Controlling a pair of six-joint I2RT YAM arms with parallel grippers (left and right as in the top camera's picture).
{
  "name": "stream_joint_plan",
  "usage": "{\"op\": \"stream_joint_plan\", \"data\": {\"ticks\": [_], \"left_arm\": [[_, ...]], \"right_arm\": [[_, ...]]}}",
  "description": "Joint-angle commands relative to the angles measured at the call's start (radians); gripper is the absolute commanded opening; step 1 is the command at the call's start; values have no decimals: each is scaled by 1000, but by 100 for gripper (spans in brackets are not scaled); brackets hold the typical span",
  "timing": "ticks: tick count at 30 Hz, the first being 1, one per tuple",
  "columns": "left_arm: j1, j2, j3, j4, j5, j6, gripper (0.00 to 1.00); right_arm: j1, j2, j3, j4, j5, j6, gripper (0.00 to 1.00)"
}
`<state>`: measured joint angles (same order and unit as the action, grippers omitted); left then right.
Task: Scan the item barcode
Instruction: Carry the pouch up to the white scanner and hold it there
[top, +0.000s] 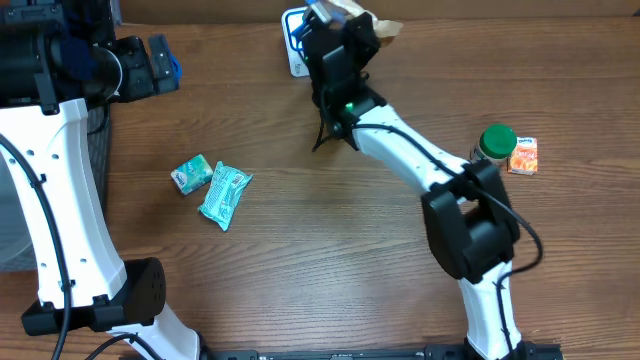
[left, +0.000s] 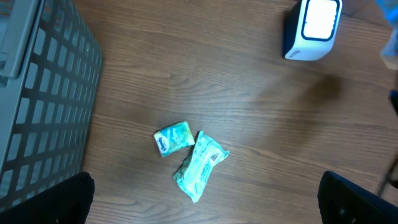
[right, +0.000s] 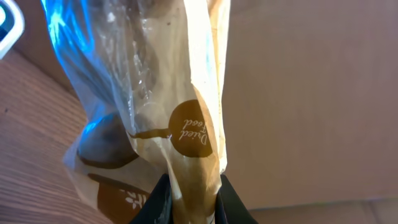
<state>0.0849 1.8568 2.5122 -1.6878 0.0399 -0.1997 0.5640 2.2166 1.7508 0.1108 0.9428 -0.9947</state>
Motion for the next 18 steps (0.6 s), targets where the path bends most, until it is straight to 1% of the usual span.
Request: {"op": "stream_joint_plan", "data": {"ticks": [1,6,9,13,18], "left_arm": [[-7,3,10,-2,-6,17,100],[-6,3,10,-2,-6,17,99],[-6,3,10,-2,-6,17,99],[-6,3,10,-2,-6,17,100],[-6,3,10,-2,-6,17,100]], "right_arm": [[3,29,16,77,33,-167,4],[3,73,16,133,25,-167,4],[3,103,16,135,25,-167,4],[3,115,16,164,-31,-167,4],[3,116,16,229,-69,-236,4]]}}
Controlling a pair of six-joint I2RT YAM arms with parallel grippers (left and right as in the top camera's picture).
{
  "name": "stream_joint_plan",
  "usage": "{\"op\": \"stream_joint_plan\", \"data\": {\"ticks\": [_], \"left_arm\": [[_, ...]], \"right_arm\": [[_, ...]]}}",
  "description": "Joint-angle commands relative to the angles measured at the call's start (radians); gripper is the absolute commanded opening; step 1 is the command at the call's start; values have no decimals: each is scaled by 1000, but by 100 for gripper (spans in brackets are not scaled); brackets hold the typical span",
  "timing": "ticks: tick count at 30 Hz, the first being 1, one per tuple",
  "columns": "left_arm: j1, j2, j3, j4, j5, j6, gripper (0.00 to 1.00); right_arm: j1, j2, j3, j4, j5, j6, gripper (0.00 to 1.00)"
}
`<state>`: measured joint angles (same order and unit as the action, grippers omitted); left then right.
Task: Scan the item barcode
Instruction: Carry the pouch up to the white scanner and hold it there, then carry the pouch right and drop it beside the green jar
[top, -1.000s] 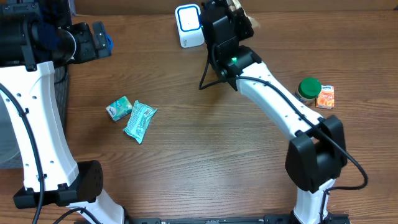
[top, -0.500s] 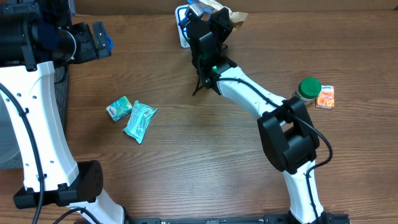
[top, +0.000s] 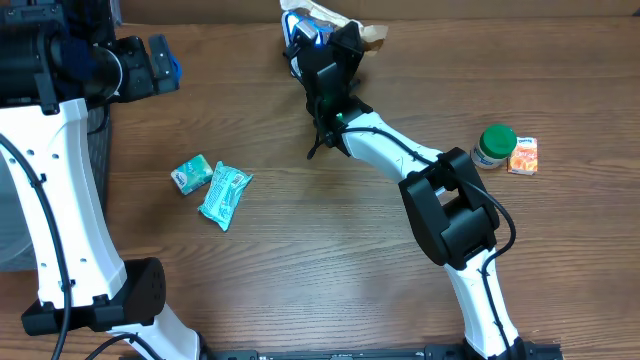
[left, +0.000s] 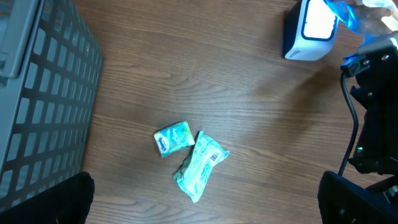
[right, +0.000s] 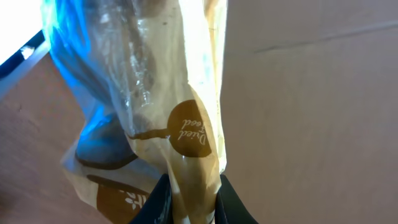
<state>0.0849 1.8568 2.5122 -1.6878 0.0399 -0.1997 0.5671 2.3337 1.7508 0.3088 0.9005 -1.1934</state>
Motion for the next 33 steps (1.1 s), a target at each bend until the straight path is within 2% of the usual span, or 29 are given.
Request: {"op": "stream_joint_plan", "data": {"ticks": [1,18,25,28,33], "left_arm": [[-6,3,10,-2,-6,17,100],[-6,3,10,-2,-6,17,99],[-6,3,10,-2,-6,17,100],[-6,3,10,-2,-6,17,100],[-6,3,10,-2,-6,17,100]], "right_arm": [[0,-1,16,45,-27,-51,4],[2,-4,16,57,25,-73,4],[11,-133,16,39,45,19,4],[12,-220,16,-28,48,93,4],[22,-402,16,-354,22,351,4]]}}
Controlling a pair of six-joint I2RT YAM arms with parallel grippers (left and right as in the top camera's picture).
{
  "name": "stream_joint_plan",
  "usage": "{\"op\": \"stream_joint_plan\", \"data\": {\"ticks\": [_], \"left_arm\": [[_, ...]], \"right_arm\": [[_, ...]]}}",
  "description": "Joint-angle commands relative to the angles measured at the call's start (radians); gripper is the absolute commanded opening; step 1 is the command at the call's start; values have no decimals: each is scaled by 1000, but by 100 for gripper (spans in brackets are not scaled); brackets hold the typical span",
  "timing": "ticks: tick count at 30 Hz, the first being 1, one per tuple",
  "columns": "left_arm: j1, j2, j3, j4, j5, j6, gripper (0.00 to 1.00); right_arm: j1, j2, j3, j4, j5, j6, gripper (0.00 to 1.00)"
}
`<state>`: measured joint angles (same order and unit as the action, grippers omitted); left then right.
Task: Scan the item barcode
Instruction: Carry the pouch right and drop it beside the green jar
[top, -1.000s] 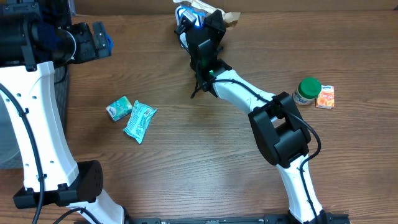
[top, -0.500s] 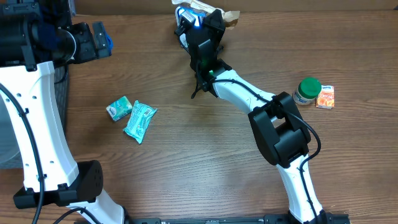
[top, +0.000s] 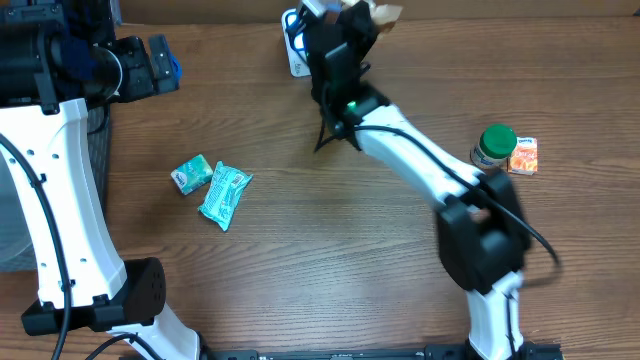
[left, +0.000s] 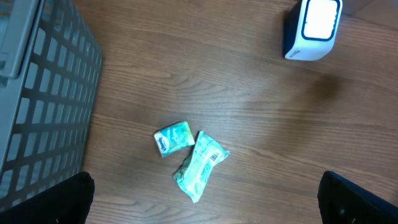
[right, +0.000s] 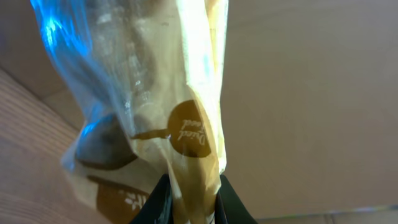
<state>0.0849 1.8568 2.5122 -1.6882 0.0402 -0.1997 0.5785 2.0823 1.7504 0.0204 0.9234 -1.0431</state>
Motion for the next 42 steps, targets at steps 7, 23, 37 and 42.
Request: {"op": "stream_joint_plan", "data": {"ticks": [7,23,37,42], "left_arm": [[-6,3,10,-1,-7,17,100],[-6,3,10,-1,-7,17,100],[-6,3,10,-1,-7,17,100],[-6,3,10,-1,-7,17,100]], "right_arm": [[-25,-392,16,-724,-306,821,4],[-724,-457,-88,-1153,-1043,1102,6],[-1239,-430,-398,-968,-1441,1305,7],[-1242,-431,-403,-977,-1440,1306,33]]}}
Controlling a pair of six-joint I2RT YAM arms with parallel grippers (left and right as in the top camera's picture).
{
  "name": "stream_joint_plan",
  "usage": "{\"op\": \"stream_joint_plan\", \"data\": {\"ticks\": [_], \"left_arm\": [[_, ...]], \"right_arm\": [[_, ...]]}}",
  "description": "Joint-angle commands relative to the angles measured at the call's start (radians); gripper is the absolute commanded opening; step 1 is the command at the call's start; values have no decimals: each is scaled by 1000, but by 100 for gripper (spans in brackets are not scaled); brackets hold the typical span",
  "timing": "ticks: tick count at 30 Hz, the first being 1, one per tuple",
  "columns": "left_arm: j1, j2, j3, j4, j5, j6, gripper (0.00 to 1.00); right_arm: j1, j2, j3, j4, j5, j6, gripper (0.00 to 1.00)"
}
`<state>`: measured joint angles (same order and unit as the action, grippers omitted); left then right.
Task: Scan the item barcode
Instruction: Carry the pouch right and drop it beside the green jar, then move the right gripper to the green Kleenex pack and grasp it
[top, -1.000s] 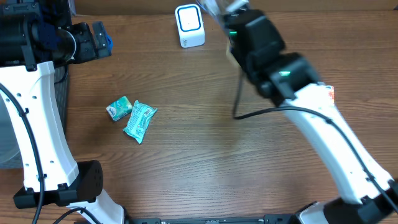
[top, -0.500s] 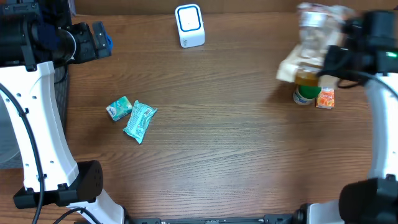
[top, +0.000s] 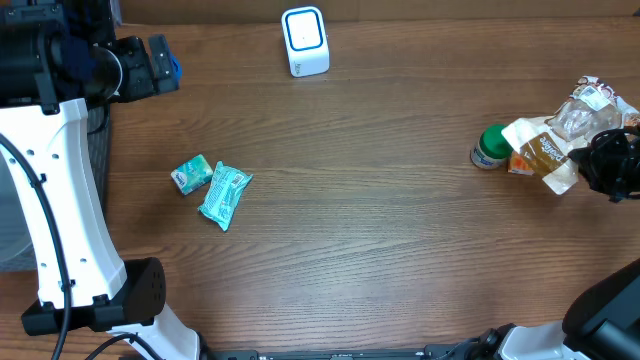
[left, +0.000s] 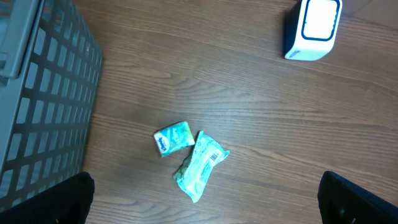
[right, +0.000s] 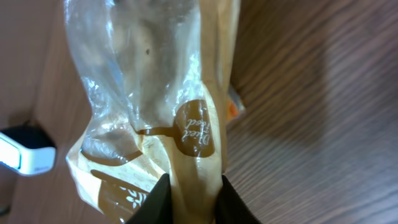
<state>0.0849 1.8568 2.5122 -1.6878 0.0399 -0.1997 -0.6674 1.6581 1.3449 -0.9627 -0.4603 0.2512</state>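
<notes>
A clear and tan dried-food bag (top: 556, 132) hangs at the table's right edge, and my right gripper (top: 598, 165) is shut on its lower end. In the right wrist view the bag (right: 163, 93) fills the frame, pinched between the black fingers of the gripper (right: 189, 200). The white and blue barcode scanner (top: 304, 40) stands at the back centre, far from the bag, and shows small in the right wrist view (right: 28, 158). My left gripper (left: 205, 204) is open high above the table, with the scanner (left: 311, 28) in its view.
A green-lidded jar (top: 489, 146) and an orange packet (top: 522, 160) sit just left of the bag. Two teal packets (top: 192, 174) (top: 225, 195) lie at centre left. A grey wire basket (left: 43, 99) stands at the left edge.
My right gripper, still shut on the bag, has gone from beside the scanner at the back centre to the right edge, above the jar and orange packet. The left arm is unchanged.
The right gripper held the bag just right of the scanner. Then the bag was over the scanner's face, lit blue. Then it was again beside the scanner. Now the bag is at the far right. The left gripper stayed open throughout.
</notes>
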Motion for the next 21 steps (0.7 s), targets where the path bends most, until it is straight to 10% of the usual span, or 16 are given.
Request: {"op": "stream_joint_plan", "data": {"ticks": [1,5,14,21], "left_arm": [[-6,3,10,-2,-6,17,100],[-6,3,10,-2,-6,17,100],[-7,3,10,-2,-6,17,100],[-6,3,10,-2,-6,17,100]], "right_arm": [[3,-6,3,3,-58,14,42],[3,-6,16,-26,-57,23,59],[42,-46,148,-163,-57,8,60],[287,-85,239,-247,-63,7,80]]}}
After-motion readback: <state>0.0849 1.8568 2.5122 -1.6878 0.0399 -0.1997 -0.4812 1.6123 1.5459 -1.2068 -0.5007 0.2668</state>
